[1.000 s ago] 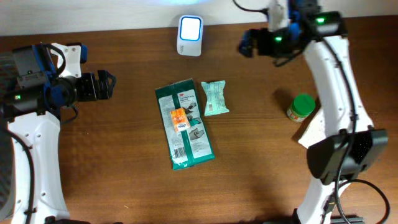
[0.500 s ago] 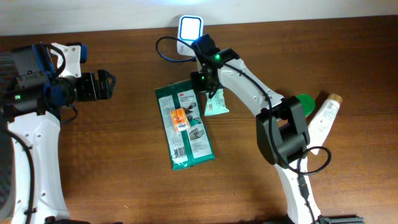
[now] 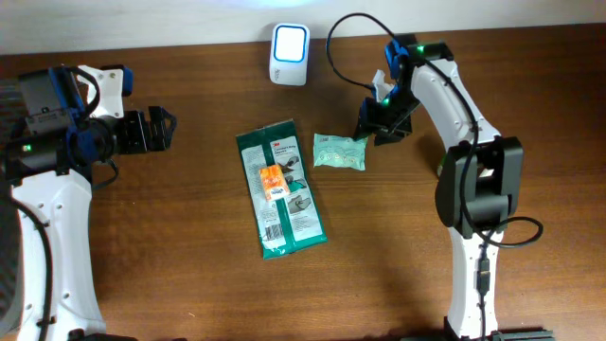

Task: Scan the item barcode
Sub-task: 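Set the jar down at right and grasp the mint-green pack, then hold the mint-green pack up to the barcode scanner with right gripper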

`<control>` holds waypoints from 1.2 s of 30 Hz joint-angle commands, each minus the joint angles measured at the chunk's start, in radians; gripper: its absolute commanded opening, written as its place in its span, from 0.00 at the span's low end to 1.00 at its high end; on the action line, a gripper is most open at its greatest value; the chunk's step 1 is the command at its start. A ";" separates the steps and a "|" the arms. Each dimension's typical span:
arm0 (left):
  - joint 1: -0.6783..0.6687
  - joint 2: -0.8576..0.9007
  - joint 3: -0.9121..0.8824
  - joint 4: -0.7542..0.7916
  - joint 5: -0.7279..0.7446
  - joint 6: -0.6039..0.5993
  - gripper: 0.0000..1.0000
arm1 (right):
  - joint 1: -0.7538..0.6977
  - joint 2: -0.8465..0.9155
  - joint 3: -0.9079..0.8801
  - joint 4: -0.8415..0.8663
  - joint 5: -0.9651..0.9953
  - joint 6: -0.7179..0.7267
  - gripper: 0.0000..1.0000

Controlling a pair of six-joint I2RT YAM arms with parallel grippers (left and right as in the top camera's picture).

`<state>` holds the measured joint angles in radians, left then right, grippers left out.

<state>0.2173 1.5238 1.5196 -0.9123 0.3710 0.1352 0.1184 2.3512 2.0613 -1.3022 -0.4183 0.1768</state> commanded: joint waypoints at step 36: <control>0.002 -0.012 0.007 0.002 0.014 0.013 0.99 | 0.269 -0.472 0.130 0.217 0.534 -0.119 0.04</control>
<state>0.2173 1.5238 1.5196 -0.9119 0.3706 0.1352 0.3363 1.7718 2.0781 -1.1164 -0.1047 0.1078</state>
